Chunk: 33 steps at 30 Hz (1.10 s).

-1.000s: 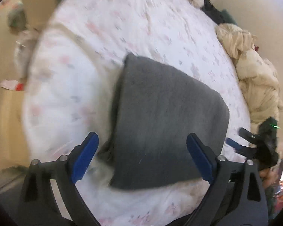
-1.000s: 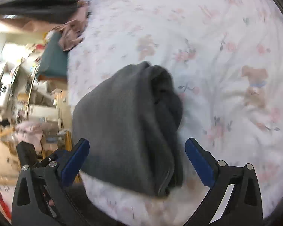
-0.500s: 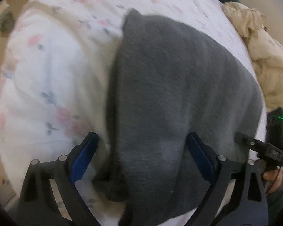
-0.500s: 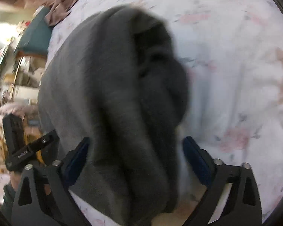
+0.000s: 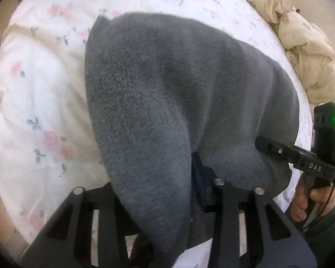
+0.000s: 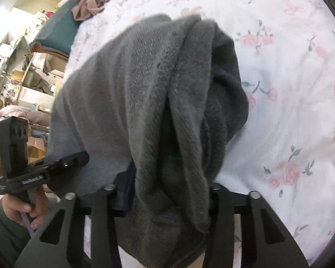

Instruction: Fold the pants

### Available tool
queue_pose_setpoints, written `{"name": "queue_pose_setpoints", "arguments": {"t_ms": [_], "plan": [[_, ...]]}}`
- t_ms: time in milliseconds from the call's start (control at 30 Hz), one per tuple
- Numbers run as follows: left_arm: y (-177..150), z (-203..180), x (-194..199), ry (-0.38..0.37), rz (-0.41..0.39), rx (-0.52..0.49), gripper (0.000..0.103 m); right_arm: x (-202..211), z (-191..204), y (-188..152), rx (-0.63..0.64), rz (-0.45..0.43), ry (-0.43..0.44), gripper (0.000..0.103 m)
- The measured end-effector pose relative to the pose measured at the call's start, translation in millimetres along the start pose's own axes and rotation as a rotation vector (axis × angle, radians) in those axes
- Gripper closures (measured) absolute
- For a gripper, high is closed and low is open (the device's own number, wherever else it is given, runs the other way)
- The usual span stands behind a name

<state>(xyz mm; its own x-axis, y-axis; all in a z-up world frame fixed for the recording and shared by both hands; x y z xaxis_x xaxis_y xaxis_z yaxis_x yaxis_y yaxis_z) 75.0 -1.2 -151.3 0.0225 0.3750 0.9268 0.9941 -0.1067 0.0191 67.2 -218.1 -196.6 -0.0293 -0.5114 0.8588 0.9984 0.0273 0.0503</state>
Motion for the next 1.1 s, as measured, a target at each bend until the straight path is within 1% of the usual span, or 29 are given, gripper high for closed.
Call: {"name": "queue_pose_setpoints", "arguments": {"t_ms": [33,67,133,200,267,333,367,433,500,567,633,700,733,800,833,933,967,1000,1033,1067,1100], "plan": [[-1,-4,3,0.008,-0.015,-0.025,0.078,3,2,-1,0.007,-0.011,-0.003,0.066],[-3,-12,7,0.037,-0.044,-0.064,0.079,6,7,-3,0.028,-0.027,-0.019,0.069],[-6,-18,10,0.047,-0.064,-0.07,0.08,11,12,-5,0.044,-0.049,-0.033,0.072],[-7,-23,18,0.034,-0.083,-0.065,0.08,18,16,-6,0.046,-0.074,-0.003,0.074],[-12,-24,33,0.025,-0.117,-0.08,0.081,26,25,-4,0.059,-0.106,0.006,0.074],[-18,-33,52,0.022,-0.173,-0.119,0.081,37,30,-2,0.067,-0.14,0.023,0.074],[-21,-35,63,0.007,-0.199,-0.122,0.081,46,33,-1,0.067,-0.161,0.045,0.074],[-22,-39,81,0.002,-0.246,-0.134,0.081,59,39,2,0.072,-0.194,0.073,0.074],[-15,-43,96,0.003,-0.282,-0.141,0.081,72,52,11,0.104,-0.221,0.074,0.074],[-5,-46,110,0.004,-0.309,-0.147,0.081,85,61,25,0.115,-0.239,0.097,0.074],[16,-48,126,0.012,-0.336,-0.15,0.081,95,68,41,0.127,-0.254,0.1,0.074],[42,-51,137,0.032,-0.349,-0.167,0.081,103,76,70,0.149,-0.262,0.088,0.074],[58,-50,142,0.038,-0.353,-0.17,0.081,107,80,84,0.156,-0.263,0.082,0.074],[101,-52,151,0.059,-0.368,-0.173,0.081,113,85,121,0.17,-0.271,0.074,0.074],[116,-48,156,0.066,-0.379,-0.174,0.081,115,87,140,0.177,-0.277,0.074,0.074],[193,-39,163,0.076,-0.407,-0.17,0.081,116,90,215,0.196,-0.294,0.064,0.074],[211,-37,163,0.077,-0.413,-0.167,0.081,113,91,246,0.207,-0.296,0.056,0.074],[244,-27,161,0.078,-0.424,-0.164,0.081,112,89,266,0.218,-0.299,0.051,0.074],[269,-18,158,0.081,-0.435,-0.164,0.081,108,91,294,0.231,-0.306,0.038,0.074],[298,-9,154,0.096,-0.451,-0.168,0.081,102,91,330,0.242,-0.312,0.024,0.074],[329,-4,151,0.131,-0.473,-0.184,0.08,97,91,356,0.247,-0.317,0.013,0.074]]}}
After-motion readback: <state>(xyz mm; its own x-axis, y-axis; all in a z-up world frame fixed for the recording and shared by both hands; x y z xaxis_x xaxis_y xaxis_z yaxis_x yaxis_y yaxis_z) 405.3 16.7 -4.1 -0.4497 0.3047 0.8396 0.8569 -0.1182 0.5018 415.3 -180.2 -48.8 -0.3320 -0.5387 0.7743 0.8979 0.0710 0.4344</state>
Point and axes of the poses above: each gripper's, at about its wrist camera, not at the fingertips, and x roughly against the way its jaws point, z to its left, y to its top, the point moved 3 cm from there along -x, roughly the way its jaws point, and after that the axes turned 10 degrees about z, right-handed, at the moved point
